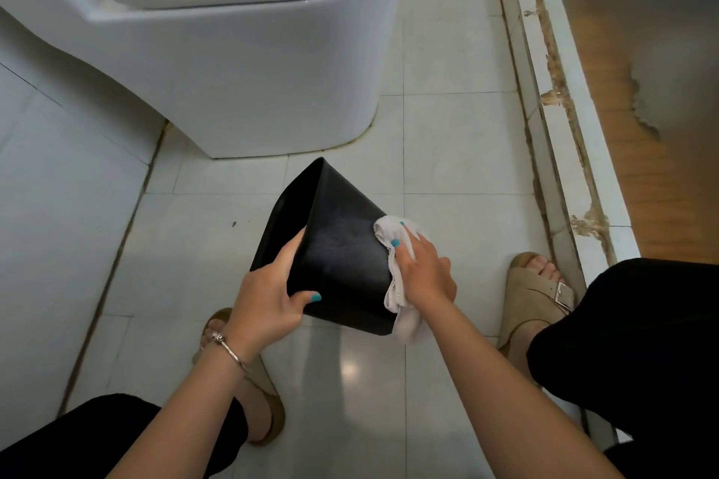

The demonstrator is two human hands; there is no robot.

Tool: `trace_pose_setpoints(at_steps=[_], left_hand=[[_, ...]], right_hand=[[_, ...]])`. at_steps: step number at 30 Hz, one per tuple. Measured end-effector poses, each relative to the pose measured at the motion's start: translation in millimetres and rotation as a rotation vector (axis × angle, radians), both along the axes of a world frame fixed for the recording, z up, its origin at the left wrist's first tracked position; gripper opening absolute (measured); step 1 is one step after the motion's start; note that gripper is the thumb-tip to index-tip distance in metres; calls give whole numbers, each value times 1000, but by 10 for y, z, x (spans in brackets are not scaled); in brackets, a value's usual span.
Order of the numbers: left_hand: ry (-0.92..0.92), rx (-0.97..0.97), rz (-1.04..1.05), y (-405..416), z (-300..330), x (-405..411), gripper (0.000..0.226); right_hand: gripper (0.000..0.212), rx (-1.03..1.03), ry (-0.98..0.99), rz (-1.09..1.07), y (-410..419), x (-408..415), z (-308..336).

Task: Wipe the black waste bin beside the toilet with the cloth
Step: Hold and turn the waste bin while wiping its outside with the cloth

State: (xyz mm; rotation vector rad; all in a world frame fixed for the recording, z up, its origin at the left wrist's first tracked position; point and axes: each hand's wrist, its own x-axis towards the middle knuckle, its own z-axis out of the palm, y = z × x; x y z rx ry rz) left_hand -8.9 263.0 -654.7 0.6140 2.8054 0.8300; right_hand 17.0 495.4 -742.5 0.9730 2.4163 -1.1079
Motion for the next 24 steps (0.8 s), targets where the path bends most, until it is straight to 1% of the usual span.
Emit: trace_pose_setpoints(at_steps=[2, 4, 8, 11, 13, 15, 16, 18, 19, 21, 24], left_hand=[[-8, -28, -24, 25, 7, 3, 107], [-22, -51, -14, 31, 29, 12, 109], [-31, -87, 4, 134, 110, 24, 114], [6, -126, 26, 204, 169, 2, 119], [5, -104, 58, 181, 167, -14, 118], [-12, -71, 82, 160, 152, -12, 112], [-15, -55, 84, 167, 148, -8, 105], [2, -11, 88, 179, 128, 2, 77], [2, 13, 98, 177, 120, 11, 66], [0, 54, 111, 149, 91, 34, 61], [4, 90, 112, 105, 53, 25, 63]], right_hand=[[45, -52, -29, -90, 27, -6, -22], [43, -56, -18, -113, 15, -19, -11], [45, -2, 22, -29, -98, -91, 128], [48, 2, 101, 42, -258, -144, 346], [47, 26, 173, 125, -355, -167, 517], [47, 53, 277, 225, -486, -165, 697], [47, 56, 333, 268, -558, -161, 780], [46, 56, 412, 332, -676, -159, 915], [46, 58, 427, 354, -713, -164, 959], [46, 74, 422, 389, -744, -177, 995], [46, 97, 397, 410, -748, -215, 979]])
